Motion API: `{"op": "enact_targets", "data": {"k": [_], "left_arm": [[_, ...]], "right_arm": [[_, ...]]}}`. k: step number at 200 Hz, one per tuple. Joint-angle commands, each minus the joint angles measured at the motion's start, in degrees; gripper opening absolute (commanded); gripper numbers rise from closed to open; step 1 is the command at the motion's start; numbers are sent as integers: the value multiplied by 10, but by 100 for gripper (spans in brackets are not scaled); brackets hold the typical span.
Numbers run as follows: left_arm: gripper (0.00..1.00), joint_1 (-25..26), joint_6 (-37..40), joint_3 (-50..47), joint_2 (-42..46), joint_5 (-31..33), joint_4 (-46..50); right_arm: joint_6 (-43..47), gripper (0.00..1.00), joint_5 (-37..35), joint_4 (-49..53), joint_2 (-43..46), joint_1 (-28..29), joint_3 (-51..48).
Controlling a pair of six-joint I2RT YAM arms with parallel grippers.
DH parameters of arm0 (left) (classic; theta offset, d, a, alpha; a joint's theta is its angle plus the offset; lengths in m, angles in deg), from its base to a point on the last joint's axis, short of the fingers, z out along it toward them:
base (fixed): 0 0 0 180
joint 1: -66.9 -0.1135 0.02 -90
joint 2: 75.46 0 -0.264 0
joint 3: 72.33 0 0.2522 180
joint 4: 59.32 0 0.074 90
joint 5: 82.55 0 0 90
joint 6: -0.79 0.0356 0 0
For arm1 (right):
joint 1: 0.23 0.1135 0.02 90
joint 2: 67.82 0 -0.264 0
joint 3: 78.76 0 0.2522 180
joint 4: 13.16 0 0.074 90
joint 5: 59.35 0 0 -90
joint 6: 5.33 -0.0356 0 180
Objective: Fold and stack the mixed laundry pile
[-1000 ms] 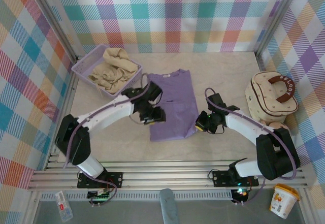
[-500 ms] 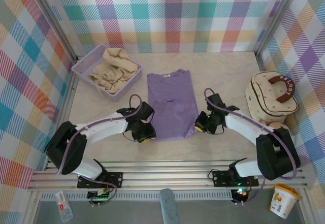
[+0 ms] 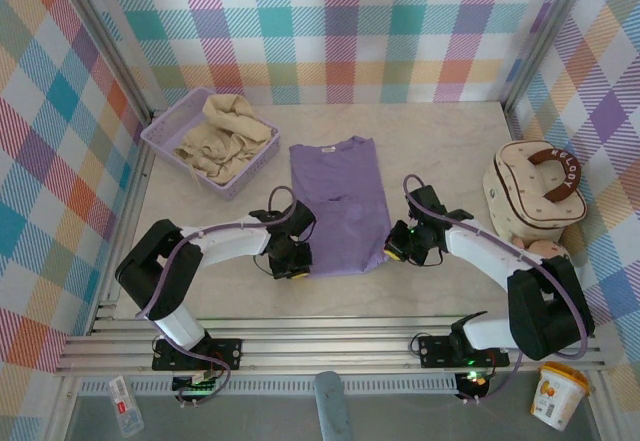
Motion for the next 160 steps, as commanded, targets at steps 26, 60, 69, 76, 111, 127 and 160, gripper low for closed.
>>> {"op": "enact_targets", "data": {"k": [26,60,69,76,111,127,160], "left_arm": [[0,6,28,-21,20,11,52],[0,25,31,-62,90,-18,93],[0,29,24,-66,110,-23,104],[0,30,18,-65,125,-24,114],[0,21,9,25,150,27,164],[0,4,6,80,126,36,168],[0,-33,30,199,74,67,162]], "right_arm": [[35,0,-3,82,41,18,-26],[8,0,12,134,109,53,-68],[-3,0,15,148,131,59,-72],[-10,0,14,159,147,60,-72],[-33,0,-7,171,181,60,-31],[-39,0,-18,151,162,59,12],[-39,0,-54,94,106,37,109]]}}
